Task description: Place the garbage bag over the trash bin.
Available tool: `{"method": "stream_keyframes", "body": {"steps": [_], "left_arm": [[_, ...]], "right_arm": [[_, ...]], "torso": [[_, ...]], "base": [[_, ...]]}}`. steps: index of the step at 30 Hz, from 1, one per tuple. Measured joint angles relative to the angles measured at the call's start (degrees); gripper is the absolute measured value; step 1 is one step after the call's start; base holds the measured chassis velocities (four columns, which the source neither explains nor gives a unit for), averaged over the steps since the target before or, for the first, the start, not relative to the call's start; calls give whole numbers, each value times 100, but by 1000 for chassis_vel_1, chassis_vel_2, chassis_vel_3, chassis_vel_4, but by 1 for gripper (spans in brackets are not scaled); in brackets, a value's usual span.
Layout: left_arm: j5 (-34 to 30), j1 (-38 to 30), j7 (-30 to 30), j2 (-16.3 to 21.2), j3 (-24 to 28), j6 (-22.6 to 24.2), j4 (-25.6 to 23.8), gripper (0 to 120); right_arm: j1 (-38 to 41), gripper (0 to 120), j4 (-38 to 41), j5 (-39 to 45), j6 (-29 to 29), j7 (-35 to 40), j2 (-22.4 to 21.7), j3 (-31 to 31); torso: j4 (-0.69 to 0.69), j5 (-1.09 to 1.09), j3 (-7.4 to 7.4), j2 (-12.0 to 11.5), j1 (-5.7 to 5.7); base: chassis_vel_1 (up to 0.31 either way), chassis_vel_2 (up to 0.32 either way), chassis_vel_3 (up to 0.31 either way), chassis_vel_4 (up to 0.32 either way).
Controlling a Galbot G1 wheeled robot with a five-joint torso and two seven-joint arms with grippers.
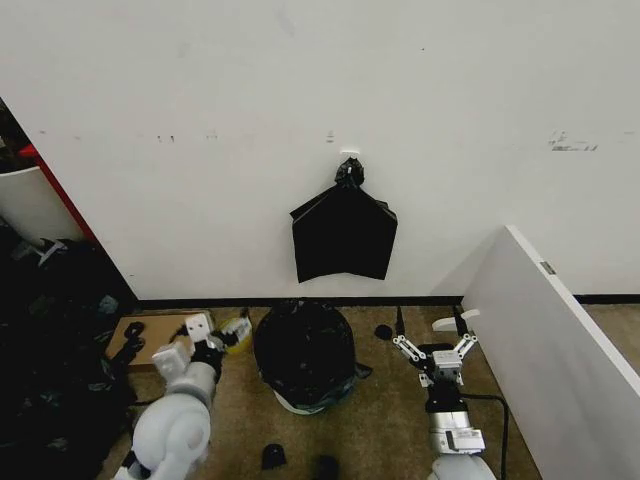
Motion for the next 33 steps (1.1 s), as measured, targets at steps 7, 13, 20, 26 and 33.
{"method": "stream_keyframes", "body": {"steps": [7,13,20,26,33], "left_arm": [[1295,681,1167,-247,-116,-2139,110,100],[1090,823,1109,-453,-141,-2111,132,100],[646,821,1151,-384,-153,-1888,184,100],[516,757,1159,-422,-134,-1785,162,100],[527,807,1192,-502,-147,-1796,75,100]], "right_arm": [[-29,100,118,485,-618,-966,77,740],[-71,100,173,381,-888,-1542,385,1272],[-341,100,528,407,-959,-1525,786,1268],[-497,100,668,352,-953,-1520,825,1243],[-620,100,697,236,-866,-1510,755,1168]], "torso": [[1,0,0,-1,0],[-4,0,0,-1,0],[-3,-3,0,-1,0],[-2,-3,0,-1,0],[-1,-1,0,-1,0]], "base": [[0,0,0,0],[0,0,0,0],[0,0,0,0],[0,0,0,0],[0,0,0,0]]}}
